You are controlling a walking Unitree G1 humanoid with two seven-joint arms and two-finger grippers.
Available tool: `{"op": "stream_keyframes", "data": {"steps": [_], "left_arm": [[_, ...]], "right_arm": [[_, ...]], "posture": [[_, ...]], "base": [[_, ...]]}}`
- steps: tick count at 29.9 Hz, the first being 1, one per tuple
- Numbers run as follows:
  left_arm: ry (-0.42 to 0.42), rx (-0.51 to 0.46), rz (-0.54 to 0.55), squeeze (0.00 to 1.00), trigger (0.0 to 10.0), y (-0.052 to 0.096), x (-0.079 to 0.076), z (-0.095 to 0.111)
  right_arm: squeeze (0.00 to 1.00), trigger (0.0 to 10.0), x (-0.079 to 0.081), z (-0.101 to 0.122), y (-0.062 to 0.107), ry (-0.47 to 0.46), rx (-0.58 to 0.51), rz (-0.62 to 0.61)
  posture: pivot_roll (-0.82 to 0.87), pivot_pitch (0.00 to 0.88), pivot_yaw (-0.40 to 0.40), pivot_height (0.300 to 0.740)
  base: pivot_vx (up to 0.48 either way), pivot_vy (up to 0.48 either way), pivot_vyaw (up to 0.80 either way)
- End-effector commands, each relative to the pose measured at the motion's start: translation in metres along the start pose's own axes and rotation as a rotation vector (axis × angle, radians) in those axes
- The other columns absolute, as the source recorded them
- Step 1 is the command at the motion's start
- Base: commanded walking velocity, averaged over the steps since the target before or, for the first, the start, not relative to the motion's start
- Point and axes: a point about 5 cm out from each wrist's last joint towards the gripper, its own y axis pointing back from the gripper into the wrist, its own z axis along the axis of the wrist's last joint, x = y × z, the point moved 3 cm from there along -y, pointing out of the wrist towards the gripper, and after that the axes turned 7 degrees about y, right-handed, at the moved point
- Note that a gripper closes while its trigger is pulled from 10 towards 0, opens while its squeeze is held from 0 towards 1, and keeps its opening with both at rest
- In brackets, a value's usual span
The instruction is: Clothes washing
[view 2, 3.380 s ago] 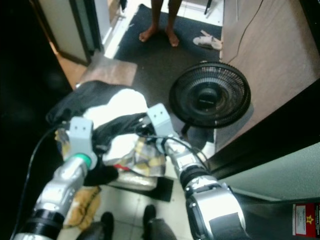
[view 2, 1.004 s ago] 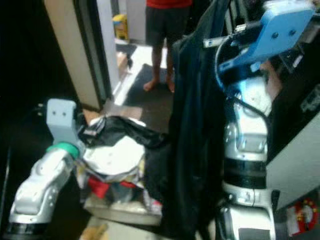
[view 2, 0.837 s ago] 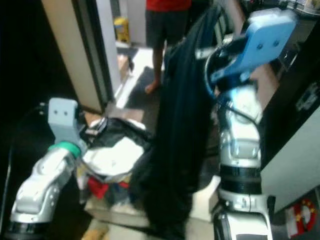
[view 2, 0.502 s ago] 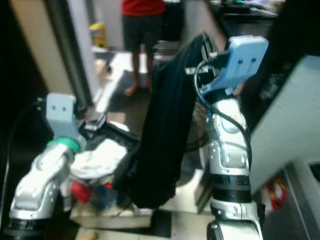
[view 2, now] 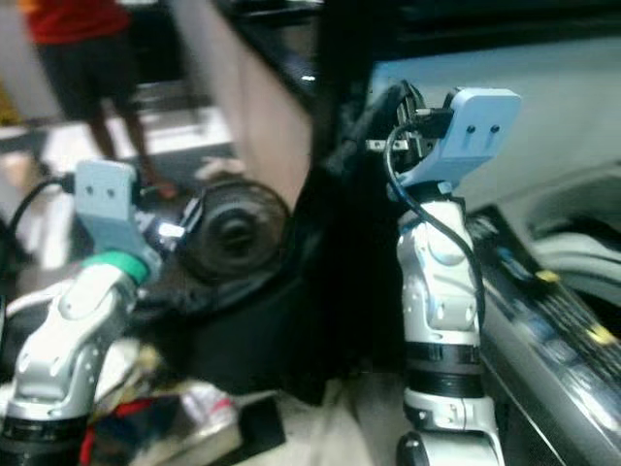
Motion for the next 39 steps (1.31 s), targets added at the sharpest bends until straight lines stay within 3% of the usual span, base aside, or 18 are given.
{"op": "stream_keyframes", "data": {"steps": [1,22,39], "left_arm": [[-0.006,-0.001,-0.008,0.0,10.0,0.001,-0.001,0.002],[-0.013,-0.001,-0.014,0.0,10.0,0.0,-0.002,0.005],[-0.02,0.002,-0.018,0.0,10.0,-0.001,-0.003,0.006]], "right_arm": [[0.0,10.0,-0.004,0.004,-0.001,-0.007,-0.013,-0.023],[0.0,10.0,-0.004,0.005,-0.004,-0.026,-0.018,-0.032],[0.0,10.0,0.0,0.019,-0.016,-0.068,-0.078,-0.034]], "posture": [[0.07,0.047,0.043,0.74],[0.07,0.047,0.047,0.74],[0.08,0.039,0.048,0.74]], "base": [[0.0,0.0,-0.8],[0.0,0.0,-0.8],[0.0,0.0,-0.8]]}}
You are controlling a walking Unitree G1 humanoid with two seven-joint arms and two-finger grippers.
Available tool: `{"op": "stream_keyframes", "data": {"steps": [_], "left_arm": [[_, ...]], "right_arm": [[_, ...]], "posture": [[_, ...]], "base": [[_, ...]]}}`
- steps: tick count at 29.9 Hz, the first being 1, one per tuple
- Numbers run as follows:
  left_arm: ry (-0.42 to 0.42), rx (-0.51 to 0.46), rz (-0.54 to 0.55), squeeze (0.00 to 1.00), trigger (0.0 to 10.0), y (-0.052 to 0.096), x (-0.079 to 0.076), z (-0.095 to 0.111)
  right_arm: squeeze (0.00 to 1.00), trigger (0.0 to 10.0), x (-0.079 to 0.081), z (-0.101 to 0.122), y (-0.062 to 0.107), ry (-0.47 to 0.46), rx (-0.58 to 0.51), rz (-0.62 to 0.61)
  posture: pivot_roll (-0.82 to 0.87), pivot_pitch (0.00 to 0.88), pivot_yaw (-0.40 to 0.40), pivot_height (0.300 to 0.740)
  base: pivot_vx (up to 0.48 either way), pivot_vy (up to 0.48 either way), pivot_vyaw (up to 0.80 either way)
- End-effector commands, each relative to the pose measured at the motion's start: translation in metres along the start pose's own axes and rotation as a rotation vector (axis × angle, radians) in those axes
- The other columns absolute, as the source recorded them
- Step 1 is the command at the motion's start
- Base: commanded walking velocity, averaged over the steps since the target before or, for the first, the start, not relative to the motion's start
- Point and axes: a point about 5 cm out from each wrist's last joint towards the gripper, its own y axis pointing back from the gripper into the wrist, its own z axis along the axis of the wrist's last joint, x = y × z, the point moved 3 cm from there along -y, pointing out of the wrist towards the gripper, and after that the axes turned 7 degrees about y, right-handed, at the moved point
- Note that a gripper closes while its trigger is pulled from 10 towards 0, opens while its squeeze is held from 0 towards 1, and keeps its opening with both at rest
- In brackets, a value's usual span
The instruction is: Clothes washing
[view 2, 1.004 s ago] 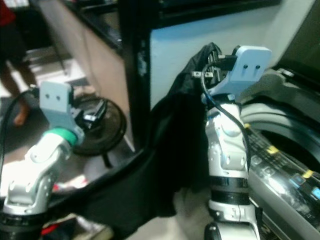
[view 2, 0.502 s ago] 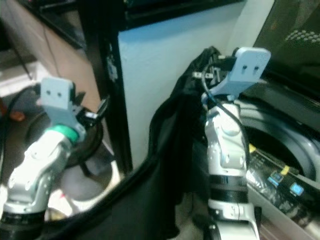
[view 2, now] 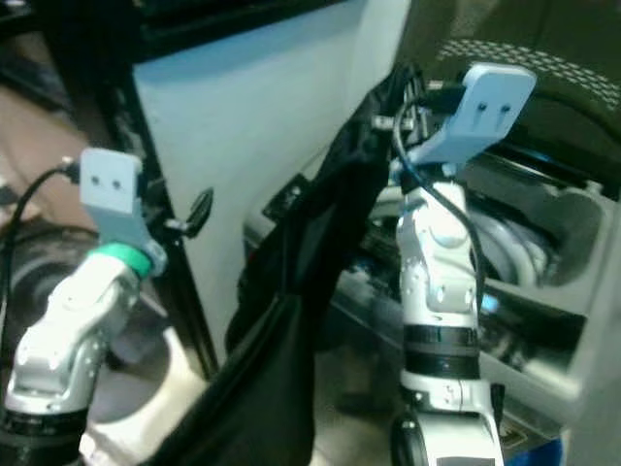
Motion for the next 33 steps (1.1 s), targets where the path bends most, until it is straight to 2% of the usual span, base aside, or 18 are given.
{"op": "stream_keyframes", "data": {"steps": [1,33], "left_arm": [[-0.001,0.01,-0.001,0.0,10.0,0.0009,-0.0009,-0.002],[-0.003,-0.018,0.0,0.0,10.0,0.0007,-0.004,0.003]], "right_arm": [[0.0,10.0,-0.0056,0.0049,-0.0007,-0.005,-0.028,-0.024],[0.0,10.0,-0.0039,0.0001,-0.0022,-0.021,-0.016,-0.022]], "posture": [[0.08,0.039,0.048,0.74],[0.08,0.045,0.044,0.74]], "base": [[0.0,0.0,-0.8],[0.0,0.0,-0.8]]}}
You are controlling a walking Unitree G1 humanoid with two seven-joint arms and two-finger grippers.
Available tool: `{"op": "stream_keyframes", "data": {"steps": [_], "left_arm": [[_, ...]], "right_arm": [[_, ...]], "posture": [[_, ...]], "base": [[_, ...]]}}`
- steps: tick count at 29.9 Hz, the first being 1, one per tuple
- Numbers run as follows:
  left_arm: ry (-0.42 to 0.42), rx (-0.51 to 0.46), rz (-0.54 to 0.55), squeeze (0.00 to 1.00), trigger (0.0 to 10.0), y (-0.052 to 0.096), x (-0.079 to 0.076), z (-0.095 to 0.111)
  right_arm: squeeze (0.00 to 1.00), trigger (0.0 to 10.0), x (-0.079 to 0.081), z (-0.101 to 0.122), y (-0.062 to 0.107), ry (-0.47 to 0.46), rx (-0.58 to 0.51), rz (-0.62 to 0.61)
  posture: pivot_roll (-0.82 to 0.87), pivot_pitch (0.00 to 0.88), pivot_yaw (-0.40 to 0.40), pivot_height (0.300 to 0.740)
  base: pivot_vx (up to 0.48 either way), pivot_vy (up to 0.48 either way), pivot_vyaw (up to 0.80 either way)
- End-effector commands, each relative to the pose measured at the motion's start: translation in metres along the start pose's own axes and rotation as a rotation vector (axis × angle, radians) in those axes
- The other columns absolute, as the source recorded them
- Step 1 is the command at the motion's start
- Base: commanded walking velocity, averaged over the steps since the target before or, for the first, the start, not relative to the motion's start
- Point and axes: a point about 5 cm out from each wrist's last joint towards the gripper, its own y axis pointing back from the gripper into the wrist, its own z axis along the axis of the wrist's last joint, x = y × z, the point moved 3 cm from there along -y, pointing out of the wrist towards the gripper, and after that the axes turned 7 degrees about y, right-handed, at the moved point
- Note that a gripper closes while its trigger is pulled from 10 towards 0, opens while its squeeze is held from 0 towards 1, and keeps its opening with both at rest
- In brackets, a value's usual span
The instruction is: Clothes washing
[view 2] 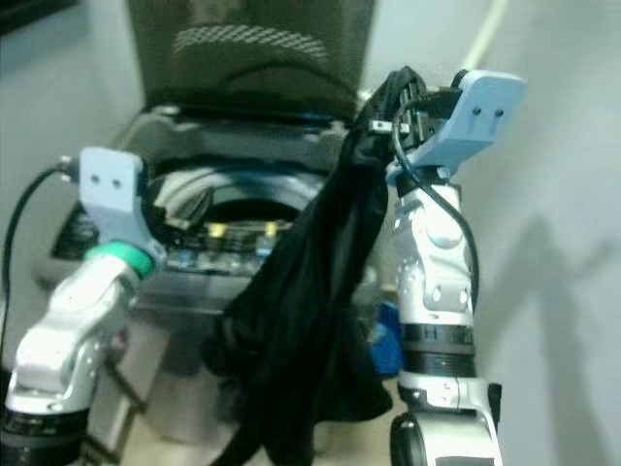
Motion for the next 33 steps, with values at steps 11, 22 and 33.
{"op": "stream_keyframes", "data": {"steps": [11,22,33], "left_arm": [[0.006,-0.005,0.016,0.0,10.0,0.0008,0.0013,0.0005],[0.007,-0.003,0.016,0.0,10.0,0.001,0.0012,0.0002],[-0.001,0.0,0.016,0.0,10.0,0.0012,0.0016,-0.0006]], "right_arm": [[0.0,10.0,0.0013,0.0088,-0.0029,-0.005,-0.041,-0.008],[0.0,10.0,0.004,0.0086,-0.0028,-0.003,-0.041,0.006],[0.0,10.0,0.0044,0.009,-0.0021,-0.003,-0.043,0.007]], "posture": [[0.08,0.046,0.043,0.74],[0.08,0.046,0.043,0.74],[0.08,0.047,0.047,0.74]], "base": [[0.0,0.087,-0.65],[0.0,0.48,0.0],[0.0,0.38,0.0]]}}
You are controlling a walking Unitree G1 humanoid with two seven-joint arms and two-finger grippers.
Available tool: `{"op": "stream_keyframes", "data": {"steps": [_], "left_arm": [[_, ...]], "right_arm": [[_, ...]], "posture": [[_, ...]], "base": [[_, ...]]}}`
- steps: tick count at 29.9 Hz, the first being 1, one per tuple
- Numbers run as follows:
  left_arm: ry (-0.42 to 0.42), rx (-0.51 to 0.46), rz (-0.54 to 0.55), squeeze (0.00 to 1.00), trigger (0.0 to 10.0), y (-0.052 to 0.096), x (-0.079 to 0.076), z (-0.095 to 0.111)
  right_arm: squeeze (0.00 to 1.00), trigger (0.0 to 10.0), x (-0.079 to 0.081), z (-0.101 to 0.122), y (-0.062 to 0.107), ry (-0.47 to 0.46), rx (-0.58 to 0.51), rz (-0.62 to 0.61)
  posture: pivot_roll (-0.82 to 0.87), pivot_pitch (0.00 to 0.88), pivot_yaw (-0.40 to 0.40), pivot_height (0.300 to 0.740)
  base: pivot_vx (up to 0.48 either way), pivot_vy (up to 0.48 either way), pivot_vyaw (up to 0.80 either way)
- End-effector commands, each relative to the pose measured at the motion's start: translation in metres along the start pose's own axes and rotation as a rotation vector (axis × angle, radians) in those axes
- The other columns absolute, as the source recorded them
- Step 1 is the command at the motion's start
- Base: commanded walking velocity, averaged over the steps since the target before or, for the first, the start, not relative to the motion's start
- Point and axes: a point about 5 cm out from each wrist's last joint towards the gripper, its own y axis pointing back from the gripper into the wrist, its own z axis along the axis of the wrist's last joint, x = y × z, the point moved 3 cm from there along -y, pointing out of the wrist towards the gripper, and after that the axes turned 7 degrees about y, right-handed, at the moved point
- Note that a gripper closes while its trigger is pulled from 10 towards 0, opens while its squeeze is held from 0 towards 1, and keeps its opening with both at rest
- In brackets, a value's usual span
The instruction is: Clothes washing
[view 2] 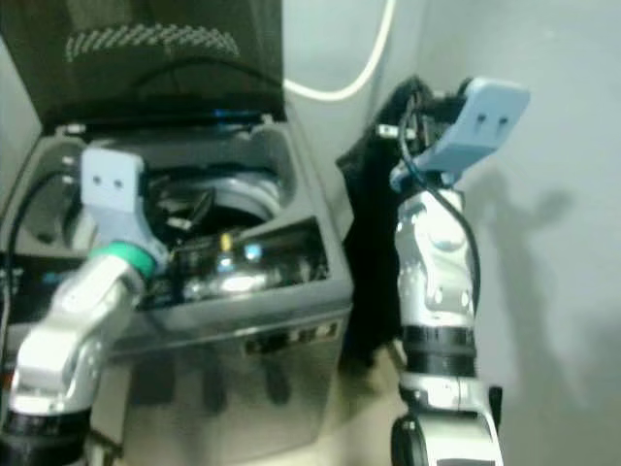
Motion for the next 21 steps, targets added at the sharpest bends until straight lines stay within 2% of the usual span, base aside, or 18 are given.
{"op": "stream_keyframes", "data": {"steps": [1,15,16,17,18,19,21], "left_arm": [[-0.014,0.0,0.011,0.0,10.0,0.002,0.003,0.0],[-0.04,-0.022,-0.012,0.0,10.0,0.001,-0.001,0.004],[-0.059,-0.038,-0.02,0.0,10.0,0.0,-0.002,0.007],[-0.059,-0.038,-0.02,0.0,10.0,0.0,-0.002,0.007],[-0.06,-0.051,-0.034,0.0,10.0,0.0,-0.003,0.01],[-0.046,-0.057,-0.098,0.0,10.0,0.0,-0.009,0.012],[-0.04,-0.056,-0.114,0.0,10.0,0.001,-0.01,0.012]], "right_arm": [[0.0,10.0,0.008,0.017,-0.004,-0.004,-0.074,0.026],[0.0,10.0,0.013,0.018,-0.004,-0.012,-0.081,0.056],[0.0,10.0,0.019,0.02,-0.004,-0.033,-0.095,0.101],[0.0,10.0,0.019,0.02,-0.004,-0.033,-0.095,0.101],[0.0,10.0,0.029,0.028,-0.007,-0.056,-0.129,0.16],[0.0,10.0,0.05,0.053,-0.015,-0.135,-0.217,0.297],[0.0,10.0,0.055,0.059,-0.017,-0.152,-0.237,0.326]], "posture": [[0.08,0.048,0.048,0.74],[0.08,0.048,0.046,0.74],[0.08,0.047,0.047,0.74],[0.08,0.047,0.047,0.74],[0.08,0.047,0.047,0.74],[0.07,0.046,0.053,0.74],[0.07,0.046,0.053,0.74]], "base": [[0.0,0.0,0.0],[0.0,0.0,0.0],[0.0,0.0,0.0],[0.0,0.0,0.0],[0.0,0.0,0.0],[0.0,0.0,0.0],[0.0,0.0,0.0]]}}
